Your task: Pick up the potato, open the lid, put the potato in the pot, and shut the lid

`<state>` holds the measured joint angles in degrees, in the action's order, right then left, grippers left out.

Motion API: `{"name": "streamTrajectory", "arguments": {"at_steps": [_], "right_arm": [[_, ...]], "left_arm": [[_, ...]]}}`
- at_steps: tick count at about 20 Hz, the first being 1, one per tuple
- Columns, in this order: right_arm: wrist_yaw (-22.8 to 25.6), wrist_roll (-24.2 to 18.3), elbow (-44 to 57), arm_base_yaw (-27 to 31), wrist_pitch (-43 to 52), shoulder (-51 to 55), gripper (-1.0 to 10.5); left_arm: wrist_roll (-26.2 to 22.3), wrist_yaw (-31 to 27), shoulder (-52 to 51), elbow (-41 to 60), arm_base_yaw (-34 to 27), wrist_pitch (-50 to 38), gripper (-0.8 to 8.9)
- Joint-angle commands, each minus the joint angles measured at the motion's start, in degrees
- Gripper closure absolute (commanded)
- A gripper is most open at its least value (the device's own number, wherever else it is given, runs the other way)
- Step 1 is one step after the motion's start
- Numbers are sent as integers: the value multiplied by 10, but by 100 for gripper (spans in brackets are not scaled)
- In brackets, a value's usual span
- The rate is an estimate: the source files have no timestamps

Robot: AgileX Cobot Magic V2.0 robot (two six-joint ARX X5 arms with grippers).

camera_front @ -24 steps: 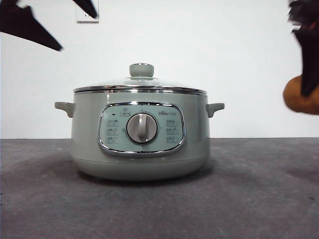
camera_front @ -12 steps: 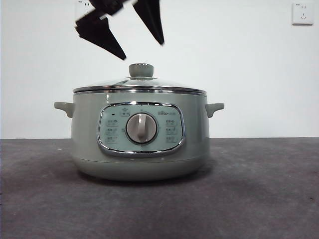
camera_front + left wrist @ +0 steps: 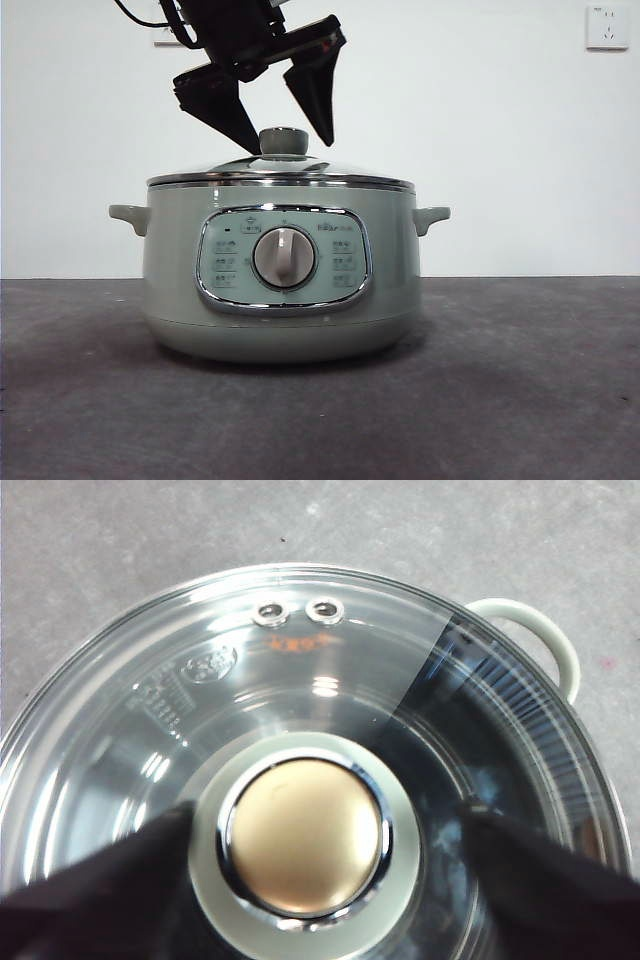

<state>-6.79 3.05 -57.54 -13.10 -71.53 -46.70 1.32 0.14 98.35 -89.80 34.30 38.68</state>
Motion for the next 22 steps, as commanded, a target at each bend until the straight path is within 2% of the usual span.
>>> {"name": "streamTrajectory", "arguments": {"at_steps": [1,12,16,18,22], "right_arm": [[2,4,-1,-1,4,1,949],[1,11,-2,-1,18,-16,949],[-58,16,-17,-1,43,-66,950],[-82,35,-39,-9,59,-101,950],[-89,53,-110,-71,89,-193,950]], "left_arm": [[-5,-1,6,-2,3,6,830],[-13,-8,-12,-17,1,-2,823],[-35,-34,-24,-83,-5,52,823],[-45,-44,-24,-120,-15,81,823],[-75,-77,-24,-151,-50,108,823]]}}
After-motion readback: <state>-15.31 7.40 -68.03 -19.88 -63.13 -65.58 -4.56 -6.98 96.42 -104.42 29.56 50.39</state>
